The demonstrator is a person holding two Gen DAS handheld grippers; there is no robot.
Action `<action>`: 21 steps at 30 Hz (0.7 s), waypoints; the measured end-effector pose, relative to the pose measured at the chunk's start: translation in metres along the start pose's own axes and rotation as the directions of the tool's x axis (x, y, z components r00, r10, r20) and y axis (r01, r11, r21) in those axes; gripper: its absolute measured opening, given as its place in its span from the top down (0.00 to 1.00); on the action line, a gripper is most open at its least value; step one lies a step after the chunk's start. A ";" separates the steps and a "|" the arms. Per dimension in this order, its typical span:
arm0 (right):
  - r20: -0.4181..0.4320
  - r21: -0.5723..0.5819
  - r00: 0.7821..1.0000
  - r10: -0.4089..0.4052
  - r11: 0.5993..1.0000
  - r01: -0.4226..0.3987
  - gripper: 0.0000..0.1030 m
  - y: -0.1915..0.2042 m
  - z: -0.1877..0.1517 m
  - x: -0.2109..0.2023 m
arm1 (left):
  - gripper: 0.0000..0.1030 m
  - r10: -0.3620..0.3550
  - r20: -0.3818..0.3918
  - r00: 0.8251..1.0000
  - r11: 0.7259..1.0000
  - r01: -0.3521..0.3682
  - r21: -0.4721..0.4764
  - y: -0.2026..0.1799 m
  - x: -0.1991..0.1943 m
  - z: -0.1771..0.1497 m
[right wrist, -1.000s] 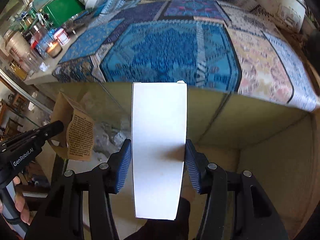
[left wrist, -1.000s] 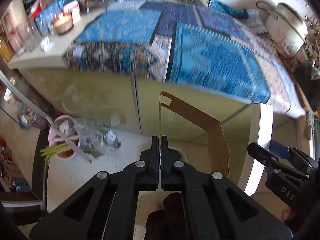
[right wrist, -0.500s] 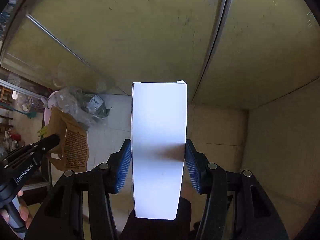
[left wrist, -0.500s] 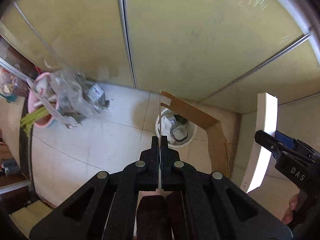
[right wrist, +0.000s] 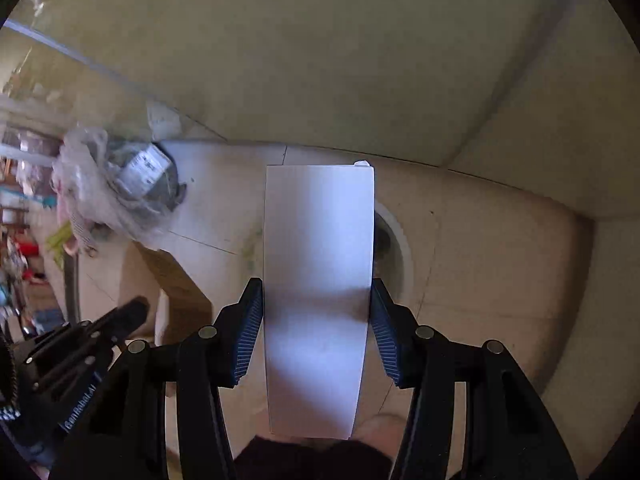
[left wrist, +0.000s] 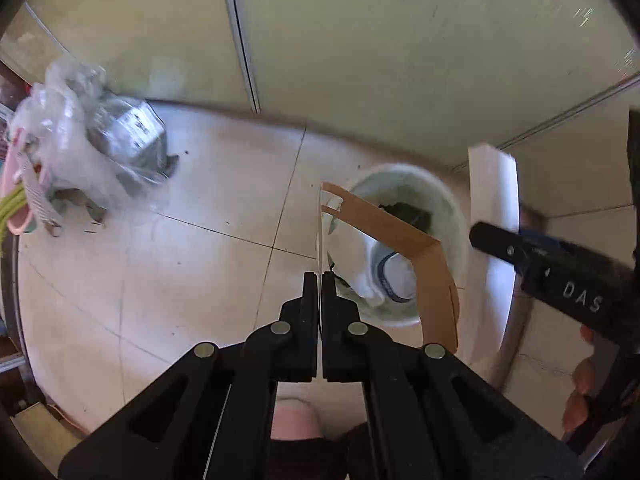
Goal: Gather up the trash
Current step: 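Open the left tool over the bin while the right tool releases the white box into it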
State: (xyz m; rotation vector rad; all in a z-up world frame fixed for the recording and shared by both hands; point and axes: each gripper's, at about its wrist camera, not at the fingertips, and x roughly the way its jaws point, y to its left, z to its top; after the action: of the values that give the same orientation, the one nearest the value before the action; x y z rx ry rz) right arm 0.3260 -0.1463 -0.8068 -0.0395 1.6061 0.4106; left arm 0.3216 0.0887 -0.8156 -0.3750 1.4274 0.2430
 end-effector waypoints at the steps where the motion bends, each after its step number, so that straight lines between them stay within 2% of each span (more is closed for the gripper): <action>1: -0.005 -0.019 1.000 -0.006 1.000 0.005 0.53 0.002 0.002 0.009 | 1.00 -0.001 -0.011 1.000 1.000 0.001 0.007 -0.001 0.013 -0.001; 5: -0.013 -0.074 0.999 -0.043 0.996 0.042 0.53 0.005 0.007 0.026 | 1.00 -0.010 -0.040 0.999 1.000 0.011 0.024 -0.008 0.049 -0.002; 8: -0.021 -0.079 0.999 -0.042 0.996 0.040 0.53 0.003 0.009 0.031 | 1.00 -0.037 -0.062 0.997 0.999 0.039 0.033 -0.015 0.068 -0.001; 14: 0.029 -0.064 0.999 -0.034 0.997 0.036 0.52 -0.012 0.000 0.011 | 0.99 -0.094 -0.096 0.991 0.995 0.098 0.028 -0.031 0.090 0.006; 16: 0.047 -0.061 0.998 -0.041 0.997 0.044 0.52 -0.015 -0.003 0.000 | 0.90 -0.102 -0.103 0.989 0.994 0.107 0.039 -0.038 0.091 0.009; 18: 0.060 -0.052 0.998 -0.030 0.998 0.033 0.52 -0.017 -0.001 -0.005 | 0.72 -0.099 -0.114 0.989 0.993 0.105 0.050 -0.042 0.092 0.010; 21: 0.077 -0.043 0.997 -0.025 0.999 0.029 0.52 -0.016 -0.002 -0.017 | 0.71 -0.080 -0.122 0.989 0.994 0.088 0.063 -0.046 0.086 0.011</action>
State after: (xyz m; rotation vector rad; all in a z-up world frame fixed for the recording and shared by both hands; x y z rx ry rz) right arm 0.3302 -0.1657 -0.7944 -0.0777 1.5193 0.4214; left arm 0.3612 0.0458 -0.8943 -0.3985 1.5291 0.1044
